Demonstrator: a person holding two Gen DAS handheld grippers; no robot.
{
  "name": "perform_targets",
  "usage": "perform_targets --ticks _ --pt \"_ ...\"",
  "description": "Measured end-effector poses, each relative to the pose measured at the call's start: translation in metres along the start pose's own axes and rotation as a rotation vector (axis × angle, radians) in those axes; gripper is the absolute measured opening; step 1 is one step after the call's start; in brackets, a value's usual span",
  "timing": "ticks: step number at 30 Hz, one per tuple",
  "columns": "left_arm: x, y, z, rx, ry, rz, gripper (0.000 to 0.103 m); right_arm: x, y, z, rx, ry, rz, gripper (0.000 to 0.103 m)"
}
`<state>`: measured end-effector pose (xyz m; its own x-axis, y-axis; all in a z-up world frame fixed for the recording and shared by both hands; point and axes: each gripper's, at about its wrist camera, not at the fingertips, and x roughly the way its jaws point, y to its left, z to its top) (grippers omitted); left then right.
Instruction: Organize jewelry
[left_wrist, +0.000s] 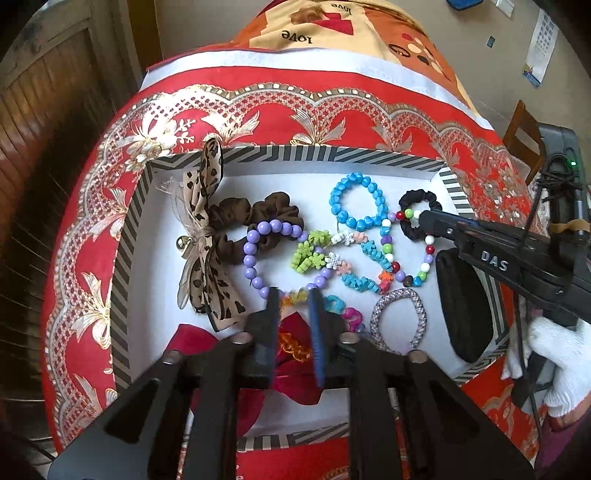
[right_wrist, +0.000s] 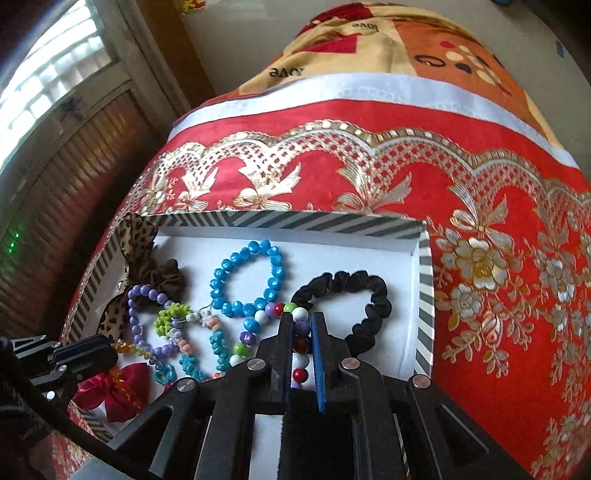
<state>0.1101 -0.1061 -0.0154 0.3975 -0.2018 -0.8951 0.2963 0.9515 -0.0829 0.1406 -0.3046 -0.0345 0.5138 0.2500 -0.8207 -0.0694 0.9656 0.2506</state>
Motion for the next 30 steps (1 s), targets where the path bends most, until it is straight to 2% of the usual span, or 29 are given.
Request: perform_targets --ticks 1,5,12,15,20,30 --pt "-0.001 0.0 0.0 0.0 -0.001 0.002 0.031 -0.002 0.001 -0.001 0.004 -0.008 0.002 0.01" --pt "-0.004 0.0 -0.001 -0.017 0.001 0.014 0.032 -0.022 0.006 -0.009 0.019 -0.043 0.023 0.027" --pt "-0.02 -0.001 -0.008 -0.033 -0.02 0.037 0.032 -0.062 0.02 -0.03 0.05 -0.107 0.026 0.029" --pt "-0.029 -0.003 -0.012 -0.04 -0.029 0.045 0.032 -0.076 0.027 -0.041 0.047 -0.128 0.002 0.037" --pt "-0.045 -0.007 -0.022 -0.04 -0.058 0.068 0.032 -0.097 0.038 -0.059 0.049 -0.16 -0.041 0.042" --pt "-0.079 -0.02 -0.043 -0.032 -0.128 0.095 0.032 -0.12 0.056 -0.084 0.048 -0.173 -0.056 0.043"
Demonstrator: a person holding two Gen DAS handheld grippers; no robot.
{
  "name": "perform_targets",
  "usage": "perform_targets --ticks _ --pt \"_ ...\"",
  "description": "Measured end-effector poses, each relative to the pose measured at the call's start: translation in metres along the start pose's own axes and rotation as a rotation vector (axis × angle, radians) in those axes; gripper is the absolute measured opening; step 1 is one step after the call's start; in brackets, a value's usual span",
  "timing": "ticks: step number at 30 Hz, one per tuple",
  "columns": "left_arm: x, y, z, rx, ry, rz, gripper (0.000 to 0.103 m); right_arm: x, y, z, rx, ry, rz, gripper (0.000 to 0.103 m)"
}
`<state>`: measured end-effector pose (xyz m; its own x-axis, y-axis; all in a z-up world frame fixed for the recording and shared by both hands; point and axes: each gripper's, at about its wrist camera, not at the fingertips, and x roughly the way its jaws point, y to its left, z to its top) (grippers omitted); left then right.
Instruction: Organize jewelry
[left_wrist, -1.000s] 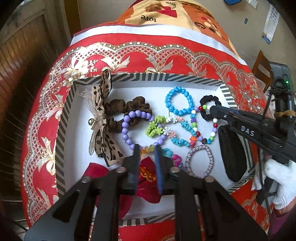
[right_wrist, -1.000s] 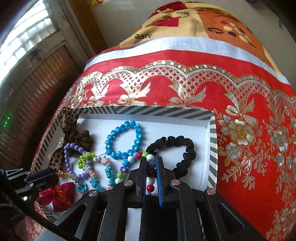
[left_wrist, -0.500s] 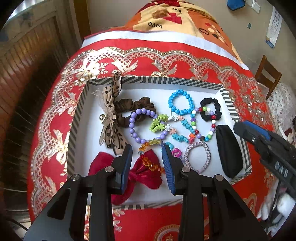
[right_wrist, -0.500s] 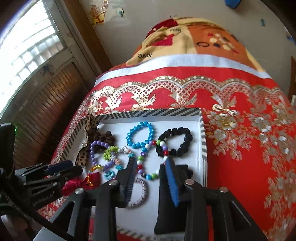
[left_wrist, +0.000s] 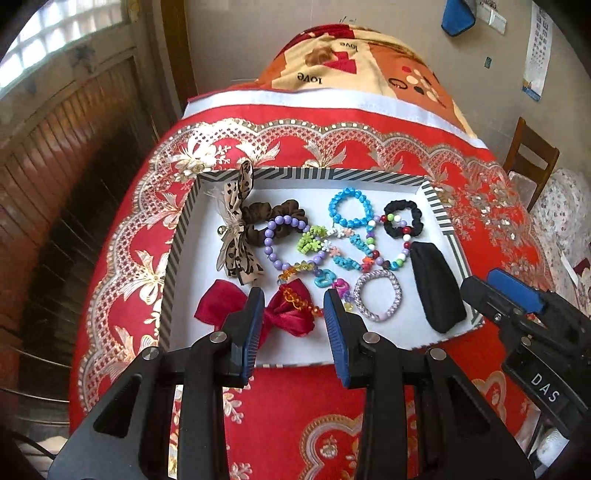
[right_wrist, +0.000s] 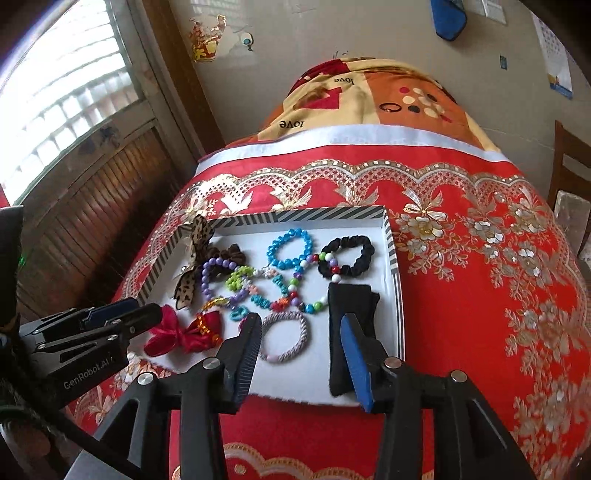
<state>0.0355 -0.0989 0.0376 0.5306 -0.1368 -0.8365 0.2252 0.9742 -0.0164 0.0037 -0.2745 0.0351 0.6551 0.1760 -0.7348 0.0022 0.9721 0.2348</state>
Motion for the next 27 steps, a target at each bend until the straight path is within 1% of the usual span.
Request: perform_targets --ticks 12,24,27 --pt "-0.04 -0.005 -0.018 -0.005 -0.065 0.035 0.032 -0.032 0.007 -0.011 -0.017 -0.035 0.011 0.044" --pt "-0.067 -0.005 -0.027 -0.027 -0.117 0.048 0.032 -0.056 0.016 -0.016 -0.05 -0.072 0.022 0.045" --pt "-0.071 -0.006 -0.029 -0.028 -0.125 0.049 0.032 -0.06 0.017 -0.019 -0.056 -0.077 0.024 0.051"
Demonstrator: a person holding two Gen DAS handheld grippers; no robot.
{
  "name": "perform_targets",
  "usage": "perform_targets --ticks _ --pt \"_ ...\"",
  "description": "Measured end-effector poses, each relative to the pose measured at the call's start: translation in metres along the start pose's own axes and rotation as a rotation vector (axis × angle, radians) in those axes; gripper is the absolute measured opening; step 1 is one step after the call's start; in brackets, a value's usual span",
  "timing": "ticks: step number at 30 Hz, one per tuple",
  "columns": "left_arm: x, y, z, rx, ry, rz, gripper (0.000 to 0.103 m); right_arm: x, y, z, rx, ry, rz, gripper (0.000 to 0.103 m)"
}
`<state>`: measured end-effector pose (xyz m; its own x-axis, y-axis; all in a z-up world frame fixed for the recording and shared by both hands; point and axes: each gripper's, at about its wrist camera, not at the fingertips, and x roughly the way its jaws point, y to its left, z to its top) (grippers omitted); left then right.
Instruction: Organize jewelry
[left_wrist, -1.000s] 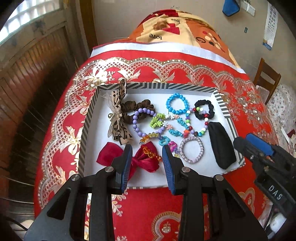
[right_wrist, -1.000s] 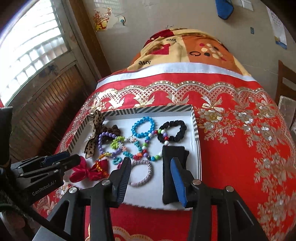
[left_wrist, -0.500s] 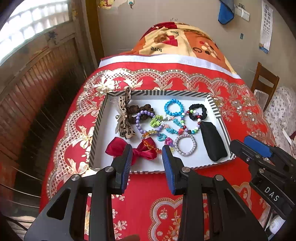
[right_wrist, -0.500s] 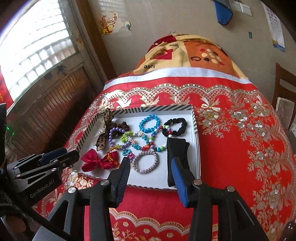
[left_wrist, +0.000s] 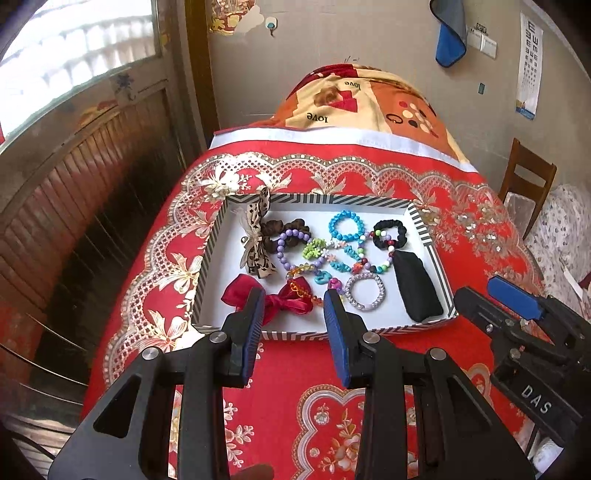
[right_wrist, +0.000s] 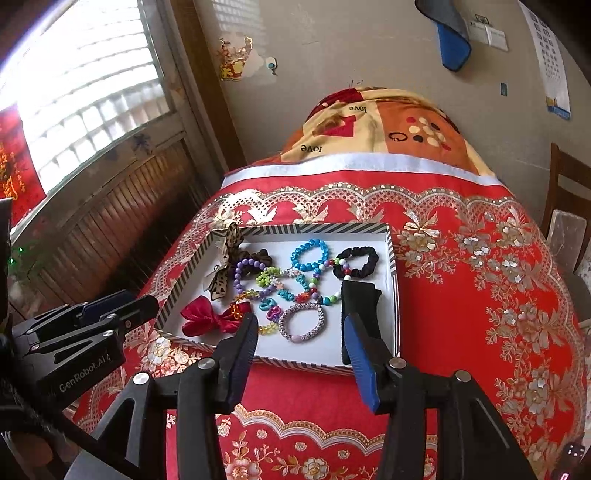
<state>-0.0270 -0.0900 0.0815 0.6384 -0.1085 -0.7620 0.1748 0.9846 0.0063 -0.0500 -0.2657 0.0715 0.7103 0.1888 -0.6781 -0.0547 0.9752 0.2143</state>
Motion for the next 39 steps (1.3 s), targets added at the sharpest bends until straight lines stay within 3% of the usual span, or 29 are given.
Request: perform_targets --ticks 2,39 --pt "-0.002 -0.001 -0.001 0.002 -0.004 0.001 0.032 -0.002 0.0 -0.002 -0.003 -0.003 0.0 0.058" --pt "-0.015 -0.012 -0.004 0.018 -0.013 -0.001 0.032 -0.017 -0.003 -0.006 -0.014 -0.017 0.008 0.059"
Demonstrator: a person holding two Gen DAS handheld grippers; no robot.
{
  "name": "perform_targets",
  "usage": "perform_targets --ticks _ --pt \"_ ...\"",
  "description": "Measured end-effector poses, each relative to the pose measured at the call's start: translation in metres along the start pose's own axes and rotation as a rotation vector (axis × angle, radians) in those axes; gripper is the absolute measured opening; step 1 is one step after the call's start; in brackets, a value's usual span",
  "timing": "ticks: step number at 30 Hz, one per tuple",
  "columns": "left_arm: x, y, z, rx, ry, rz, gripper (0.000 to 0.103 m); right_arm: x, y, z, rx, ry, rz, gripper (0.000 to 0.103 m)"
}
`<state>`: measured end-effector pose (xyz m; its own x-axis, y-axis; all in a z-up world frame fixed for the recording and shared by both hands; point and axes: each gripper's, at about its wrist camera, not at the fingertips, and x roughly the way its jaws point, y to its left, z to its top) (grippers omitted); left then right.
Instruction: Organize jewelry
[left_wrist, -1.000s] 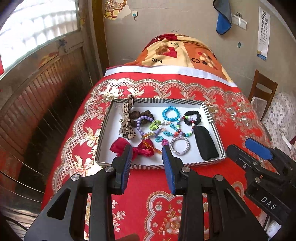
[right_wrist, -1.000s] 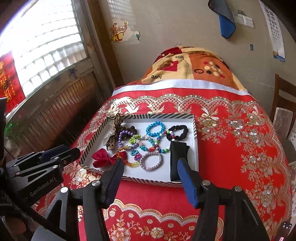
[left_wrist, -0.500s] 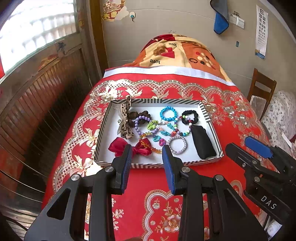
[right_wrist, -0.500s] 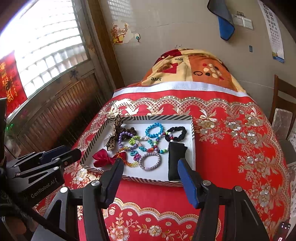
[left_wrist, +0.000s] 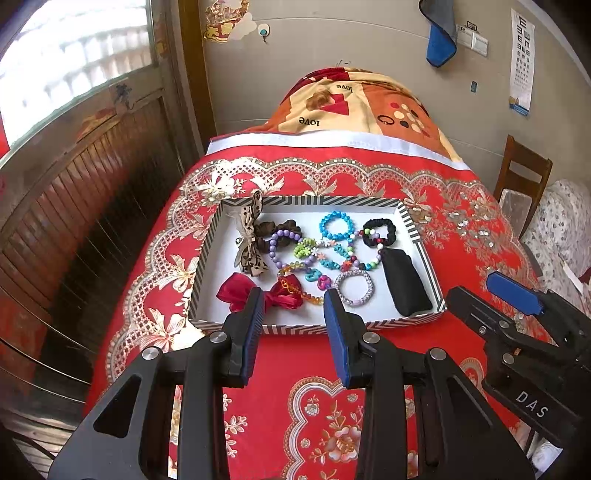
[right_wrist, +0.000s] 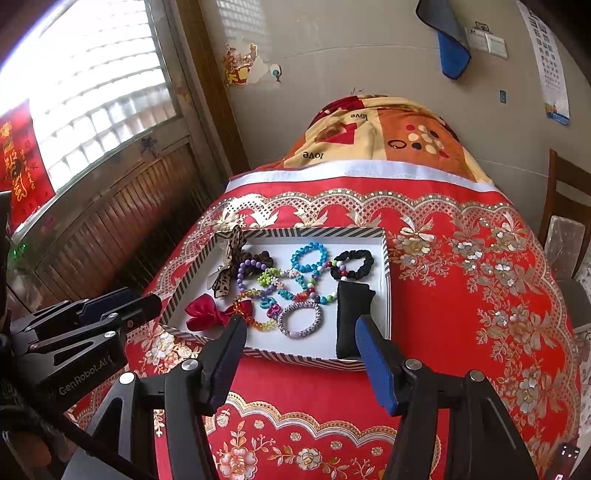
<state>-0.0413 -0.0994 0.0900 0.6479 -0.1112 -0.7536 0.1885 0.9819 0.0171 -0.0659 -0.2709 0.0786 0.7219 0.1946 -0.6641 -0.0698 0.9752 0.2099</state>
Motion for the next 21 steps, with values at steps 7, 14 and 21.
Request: perform_targets --ticks 7,14,21 --pt "0.0 0.0 -0.001 0.001 0.0 0.001 0.032 0.003 0.001 0.0 -0.003 0.008 0.003 0.059" --pt "0.001 -0.001 -0.001 0.005 -0.006 -0.007 0.033 0.006 -0.001 -0.001 -0.001 0.017 0.002 0.06" --pt "0.012 0.001 -0.002 0.001 0.008 -0.05 0.033 0.014 -0.013 -0.004 0.023 0.037 -0.011 0.06"
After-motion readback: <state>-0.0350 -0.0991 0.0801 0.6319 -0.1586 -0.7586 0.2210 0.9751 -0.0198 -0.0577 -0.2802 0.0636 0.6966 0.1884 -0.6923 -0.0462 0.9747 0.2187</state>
